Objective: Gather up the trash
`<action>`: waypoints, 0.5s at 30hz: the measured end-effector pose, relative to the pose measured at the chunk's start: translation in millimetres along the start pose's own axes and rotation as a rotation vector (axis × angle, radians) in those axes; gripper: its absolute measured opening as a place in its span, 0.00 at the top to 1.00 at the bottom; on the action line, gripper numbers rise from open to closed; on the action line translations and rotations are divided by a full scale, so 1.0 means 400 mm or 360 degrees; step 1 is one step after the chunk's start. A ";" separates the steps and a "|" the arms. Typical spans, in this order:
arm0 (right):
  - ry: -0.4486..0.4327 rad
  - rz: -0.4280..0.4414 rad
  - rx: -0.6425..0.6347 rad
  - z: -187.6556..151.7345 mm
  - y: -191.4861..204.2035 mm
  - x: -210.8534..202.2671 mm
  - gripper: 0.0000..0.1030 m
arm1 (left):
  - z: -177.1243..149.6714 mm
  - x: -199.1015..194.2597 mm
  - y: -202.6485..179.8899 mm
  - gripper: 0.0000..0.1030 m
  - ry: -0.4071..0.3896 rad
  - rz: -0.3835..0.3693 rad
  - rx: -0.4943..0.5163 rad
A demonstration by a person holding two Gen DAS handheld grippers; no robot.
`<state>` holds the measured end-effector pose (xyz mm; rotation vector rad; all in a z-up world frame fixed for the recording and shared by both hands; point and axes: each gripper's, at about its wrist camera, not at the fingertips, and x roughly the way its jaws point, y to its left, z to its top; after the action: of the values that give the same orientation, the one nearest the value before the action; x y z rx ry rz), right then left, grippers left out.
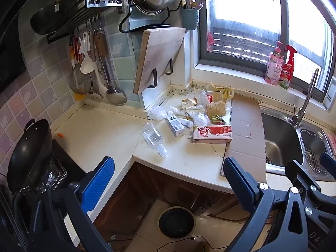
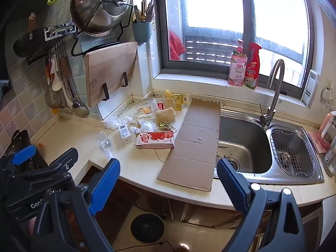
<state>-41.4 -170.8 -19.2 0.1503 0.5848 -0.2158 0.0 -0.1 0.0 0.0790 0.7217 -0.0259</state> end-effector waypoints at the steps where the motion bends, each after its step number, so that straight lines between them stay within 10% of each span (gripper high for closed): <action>1: 0.0001 0.0001 0.0000 0.000 0.001 0.001 0.09 | 0.000 0.000 0.000 0.01 0.0000 -0.0001 0.0000; 15: 0.0007 0.0000 0.0002 -0.002 0.008 0.005 0.09 | -0.009 0.011 0.014 0.01 0.0013 -0.0006 -0.0009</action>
<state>-39.4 -167.9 -20.6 0.1519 0.5888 -0.2157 1.3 5.8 -5.2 0.0721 0.7299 -0.0272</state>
